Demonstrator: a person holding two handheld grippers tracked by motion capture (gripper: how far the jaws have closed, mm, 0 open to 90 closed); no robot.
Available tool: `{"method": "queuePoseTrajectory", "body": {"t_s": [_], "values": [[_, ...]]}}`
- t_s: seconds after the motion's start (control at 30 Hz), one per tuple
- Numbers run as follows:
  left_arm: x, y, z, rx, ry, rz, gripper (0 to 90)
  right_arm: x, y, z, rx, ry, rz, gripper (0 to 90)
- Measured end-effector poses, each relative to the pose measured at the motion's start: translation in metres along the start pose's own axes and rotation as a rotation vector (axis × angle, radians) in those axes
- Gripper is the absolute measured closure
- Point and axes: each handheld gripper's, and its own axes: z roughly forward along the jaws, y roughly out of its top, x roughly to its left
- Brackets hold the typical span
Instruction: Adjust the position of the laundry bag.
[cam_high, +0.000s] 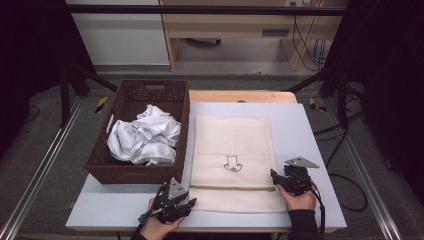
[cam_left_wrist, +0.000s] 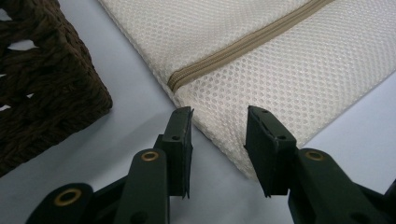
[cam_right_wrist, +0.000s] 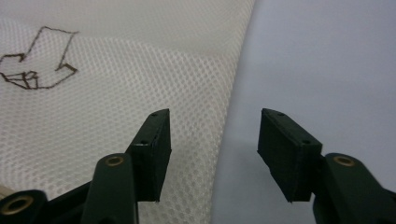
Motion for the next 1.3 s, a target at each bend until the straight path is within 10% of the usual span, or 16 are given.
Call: {"method": "queuePoseTrajectory", "body": {"t_s": [0.5, 1.03, 1.3], "values": [[-0.001, 0.003, 0.003, -0.01, -0.008, 0.02, 82.2, -0.007, -0.004, 0.003, 0.05, 0.084, 0.083, 85.6], [0.0, 0.003, 0.004, -0.058, 0.044, 0.059, 73.4, -0.003, -0.005, 0.005, 0.016, 0.042, 0.034, 81.5], [-0.005, 0.01, -0.007, -0.143, -0.006, 0.065, 56.5, -0.004, -0.005, -0.011, -0.082, 0.058, 0.056, 57.7]]}}
